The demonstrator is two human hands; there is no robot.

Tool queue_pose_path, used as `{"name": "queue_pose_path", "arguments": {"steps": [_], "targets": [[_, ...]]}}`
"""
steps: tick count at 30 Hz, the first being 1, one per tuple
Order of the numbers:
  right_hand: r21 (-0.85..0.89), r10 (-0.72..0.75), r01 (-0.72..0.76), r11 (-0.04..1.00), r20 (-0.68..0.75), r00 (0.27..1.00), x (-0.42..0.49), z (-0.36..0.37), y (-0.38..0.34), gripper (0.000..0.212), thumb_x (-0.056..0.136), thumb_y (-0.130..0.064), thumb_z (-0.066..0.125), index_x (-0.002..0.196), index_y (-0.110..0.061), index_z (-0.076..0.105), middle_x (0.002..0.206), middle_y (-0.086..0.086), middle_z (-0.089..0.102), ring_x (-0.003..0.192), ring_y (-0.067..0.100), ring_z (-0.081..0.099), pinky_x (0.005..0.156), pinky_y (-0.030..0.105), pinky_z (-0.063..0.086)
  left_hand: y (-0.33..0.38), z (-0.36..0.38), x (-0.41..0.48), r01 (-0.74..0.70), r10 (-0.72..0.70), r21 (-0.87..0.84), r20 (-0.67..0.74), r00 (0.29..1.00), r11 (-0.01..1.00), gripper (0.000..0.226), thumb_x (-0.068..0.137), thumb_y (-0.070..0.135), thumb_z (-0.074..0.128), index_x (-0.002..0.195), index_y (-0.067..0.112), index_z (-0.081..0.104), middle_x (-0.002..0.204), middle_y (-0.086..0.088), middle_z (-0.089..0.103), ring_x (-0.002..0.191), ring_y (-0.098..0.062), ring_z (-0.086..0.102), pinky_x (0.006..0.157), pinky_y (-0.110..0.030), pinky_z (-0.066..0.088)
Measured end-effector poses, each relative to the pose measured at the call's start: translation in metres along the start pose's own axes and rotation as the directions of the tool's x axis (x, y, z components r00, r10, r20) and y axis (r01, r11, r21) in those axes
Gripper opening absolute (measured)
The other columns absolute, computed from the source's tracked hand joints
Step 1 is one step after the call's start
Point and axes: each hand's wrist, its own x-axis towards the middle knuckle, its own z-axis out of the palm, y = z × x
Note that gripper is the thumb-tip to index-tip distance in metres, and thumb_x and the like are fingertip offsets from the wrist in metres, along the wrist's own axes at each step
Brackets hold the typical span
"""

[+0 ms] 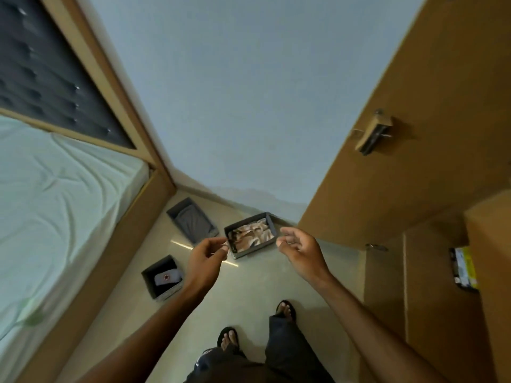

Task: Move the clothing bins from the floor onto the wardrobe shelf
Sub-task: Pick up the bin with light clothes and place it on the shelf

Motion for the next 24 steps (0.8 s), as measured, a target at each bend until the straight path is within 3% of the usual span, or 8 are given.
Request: {"name": "queue_pose_path", "arguments": {"steps": [10,15,22,24], "targets": [[-0.113,0.102,-0.09,0.989,0.106,0.989,0.142,0.055,0.029,0.03,0.086,-0.027,0.067,0.116,-0.021,0.065,0.104,-0.006,0.069,0.093,0.005,0.065,0.074,0.016,0.05,-0.03,0.008,0.128,0.128,-0.127,0.066,-0.026,0.992,0.99,0.023,0.094,0.019,0.058,0.116,0.02,0.061,0.104,0.0,0.067,0.095,-0.015,0.064,0.072,-0.022,0.048],[-0.185,0.205,-0.184,0.965,0.101,0.973,0.243,0.07,0.095,0.03,0.088,-0.025,0.064,0.117,-0.021,0.065,0.1,-0.004,0.069,0.09,0.004,0.064,0.07,0.012,0.047,-0.076,0.04,0.231,0.263,-0.261,0.139,-0.028,0.965,0.955,0.02,0.093,0.023,0.059,0.112,0.023,0.062,0.098,0.002,0.067,0.094,-0.015,0.065,0.085,-0.034,0.055],[-0.325,0.384,-0.343,0.881,0.068,0.921,0.364,0.1,0.254,0.035,0.088,-0.025,0.063,0.122,-0.019,0.062,0.107,0.001,0.068,0.098,0.016,0.064,0.083,0.027,0.049,-0.207,0.095,0.353,0.389,-0.396,0.245,-0.021,0.918,0.888,0.021,0.093,0.024,0.059,0.113,0.023,0.061,0.101,0.002,0.066,0.094,-0.013,0.063,0.075,-0.026,0.05],[-0.365,0.408,-0.355,0.861,0.078,0.91,0.389,0.107,0.297,0.032,0.088,-0.024,0.063,0.12,-0.019,0.063,0.109,0.002,0.068,0.1,0.018,0.064,0.086,0.031,0.05,-0.249,0.108,0.379,0.409,-0.431,0.322,-0.005,0.903,0.854,0.026,0.092,0.029,0.059,0.118,0.023,0.06,0.109,0.004,0.064,0.096,-0.012,0.062,0.079,-0.028,0.05]]}}
